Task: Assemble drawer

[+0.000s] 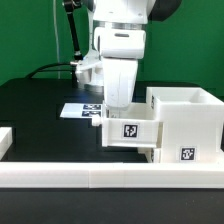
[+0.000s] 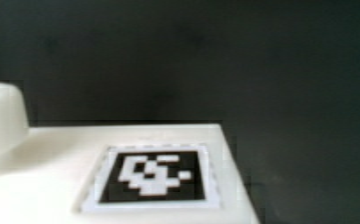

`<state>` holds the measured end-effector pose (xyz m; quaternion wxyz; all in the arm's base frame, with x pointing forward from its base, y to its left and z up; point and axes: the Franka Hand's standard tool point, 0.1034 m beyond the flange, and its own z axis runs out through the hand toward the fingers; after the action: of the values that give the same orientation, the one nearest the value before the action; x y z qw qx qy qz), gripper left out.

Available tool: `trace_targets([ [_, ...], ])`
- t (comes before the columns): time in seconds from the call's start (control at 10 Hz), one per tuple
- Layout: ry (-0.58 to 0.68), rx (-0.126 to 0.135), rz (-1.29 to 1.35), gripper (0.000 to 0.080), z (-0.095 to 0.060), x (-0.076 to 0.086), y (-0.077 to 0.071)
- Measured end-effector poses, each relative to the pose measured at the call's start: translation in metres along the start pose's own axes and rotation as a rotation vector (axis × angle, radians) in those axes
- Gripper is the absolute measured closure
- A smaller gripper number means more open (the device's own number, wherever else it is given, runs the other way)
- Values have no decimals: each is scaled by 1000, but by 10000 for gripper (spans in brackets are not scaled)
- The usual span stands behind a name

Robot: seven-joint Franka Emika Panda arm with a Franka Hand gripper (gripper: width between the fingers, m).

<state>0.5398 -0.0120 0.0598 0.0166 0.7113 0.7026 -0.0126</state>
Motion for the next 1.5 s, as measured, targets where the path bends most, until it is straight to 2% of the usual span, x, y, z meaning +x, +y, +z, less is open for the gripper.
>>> trace_targets([
  [0.2,1,9,-6,757,1,5,-1],
  [1.5,-14,6,-38,757,5,7,-4],
])
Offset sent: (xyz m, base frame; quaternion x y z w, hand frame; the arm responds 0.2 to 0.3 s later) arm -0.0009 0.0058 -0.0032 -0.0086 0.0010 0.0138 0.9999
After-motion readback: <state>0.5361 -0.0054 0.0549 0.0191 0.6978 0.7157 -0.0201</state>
